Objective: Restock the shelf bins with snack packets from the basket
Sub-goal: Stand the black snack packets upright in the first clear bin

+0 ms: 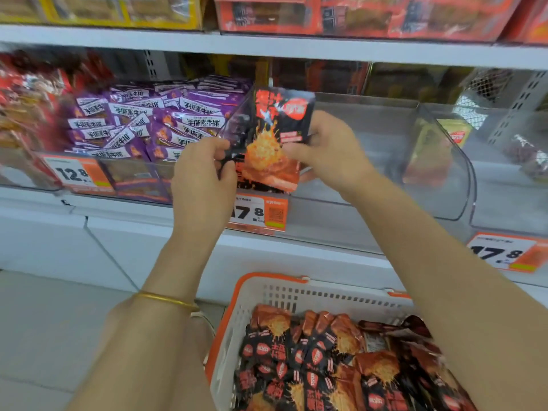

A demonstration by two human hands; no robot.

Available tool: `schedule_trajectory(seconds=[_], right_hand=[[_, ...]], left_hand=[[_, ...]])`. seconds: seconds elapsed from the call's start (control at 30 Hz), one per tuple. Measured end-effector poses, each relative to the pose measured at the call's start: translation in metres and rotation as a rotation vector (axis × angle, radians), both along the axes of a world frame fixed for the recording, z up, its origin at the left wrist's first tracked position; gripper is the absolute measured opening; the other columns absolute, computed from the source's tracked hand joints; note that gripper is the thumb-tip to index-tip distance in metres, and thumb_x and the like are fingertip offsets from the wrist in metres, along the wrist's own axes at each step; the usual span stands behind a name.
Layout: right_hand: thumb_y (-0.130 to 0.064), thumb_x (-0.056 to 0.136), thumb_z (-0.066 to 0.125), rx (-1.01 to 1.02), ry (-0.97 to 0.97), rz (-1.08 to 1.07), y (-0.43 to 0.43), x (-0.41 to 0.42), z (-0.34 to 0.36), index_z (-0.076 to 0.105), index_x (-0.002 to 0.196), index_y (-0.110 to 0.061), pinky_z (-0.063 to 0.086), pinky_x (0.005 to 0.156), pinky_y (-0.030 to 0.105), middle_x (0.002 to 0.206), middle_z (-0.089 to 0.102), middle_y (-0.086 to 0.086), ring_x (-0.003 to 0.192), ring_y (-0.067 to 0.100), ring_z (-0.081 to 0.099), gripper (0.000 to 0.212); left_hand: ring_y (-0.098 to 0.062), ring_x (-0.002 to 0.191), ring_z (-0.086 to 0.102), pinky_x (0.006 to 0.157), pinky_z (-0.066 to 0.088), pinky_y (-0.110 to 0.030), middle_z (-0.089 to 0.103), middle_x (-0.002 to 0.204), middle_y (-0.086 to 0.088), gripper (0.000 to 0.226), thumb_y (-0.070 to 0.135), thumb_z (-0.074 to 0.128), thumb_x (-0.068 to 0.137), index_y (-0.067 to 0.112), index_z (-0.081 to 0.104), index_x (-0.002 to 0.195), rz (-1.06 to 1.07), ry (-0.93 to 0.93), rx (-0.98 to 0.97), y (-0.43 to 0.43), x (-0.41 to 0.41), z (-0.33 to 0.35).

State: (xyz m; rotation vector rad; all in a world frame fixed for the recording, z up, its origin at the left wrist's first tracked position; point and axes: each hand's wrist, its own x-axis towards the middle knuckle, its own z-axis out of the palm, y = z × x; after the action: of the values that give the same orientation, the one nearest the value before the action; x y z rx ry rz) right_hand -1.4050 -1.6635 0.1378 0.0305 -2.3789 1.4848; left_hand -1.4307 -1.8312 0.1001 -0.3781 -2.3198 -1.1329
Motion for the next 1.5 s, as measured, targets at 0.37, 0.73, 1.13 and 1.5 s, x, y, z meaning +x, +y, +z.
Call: schedule_trajectory(seconds=[0.37, 0.73, 1.13, 1.5], right_hand=[[-0.025, 0.089, 0.064, 0.402, -0.236, 0.035, -0.012, -0.009, -0.026, 0.062, 0.097, -0.001, 0.053, 0.079, 0.047, 0.095, 0.067, 0.014, 0.086, 0.030, 0.064, 0.026], [-0.015, 0.079, 0.075, 0.353, -0.244, -0.056, -0.006, 0.006, -0.015, 0.062, 0.069, -0.011, 0.055, 0.074, 0.032, 0.077, 0.066, 0.007, 0.077, 0.024, 0.066, 0.017], [-0.007, 0.083, 0.061, 0.547, -0.735, -0.055, 0.081, 0.107, -0.185, 0.060, 0.079, -0.017, 0.044, 0.067, 0.022, 0.082, 0.057, -0.001, 0.084, 0.019, 0.062, 0.011], [-0.035, 0.072, 0.079, 1.071, -1.394, 0.225, 0.066, 0.155, -0.313, 0.029, 0.142, -0.004, 0.045, 0.098, 0.048, 0.139, 0.040, 0.018, 0.127, 0.037, 0.041, 0.092]], left_hand=[[-0.034, 0.093, 0.056, 0.077, 0.046, -0.047, 0.059, 0.105, -0.012, 0.029, 0.004, 0.054, 0.086, 0.013, 0.066, 0.111, -0.002, 0.216, -0.203, 0.001, -0.011, -0.017], [-0.032, 0.096, 0.046, 0.080, 0.036, -0.038, 0.054, 0.107, -0.015, 0.034, 0.000, 0.057, 0.082, 0.009, 0.063, 0.114, 0.139, 0.296, -0.213, 0.003, 0.009, -0.028], [-0.027, 0.096, 0.054, 0.076, 0.046, -0.038, 0.063, 0.100, -0.003, 0.029, -0.003, 0.054, 0.076, 0.014, 0.069, 0.094, -0.473, -0.129, -0.583, 0.062, 0.093, -0.109], [-0.013, 0.116, 0.045, 0.087, 0.037, -0.024, 0.054, 0.126, 0.007, 0.029, 0.014, 0.042, 0.095, 0.025, 0.059, 0.116, -0.478, -0.248, -0.785, 0.069, 0.093, -0.127]])
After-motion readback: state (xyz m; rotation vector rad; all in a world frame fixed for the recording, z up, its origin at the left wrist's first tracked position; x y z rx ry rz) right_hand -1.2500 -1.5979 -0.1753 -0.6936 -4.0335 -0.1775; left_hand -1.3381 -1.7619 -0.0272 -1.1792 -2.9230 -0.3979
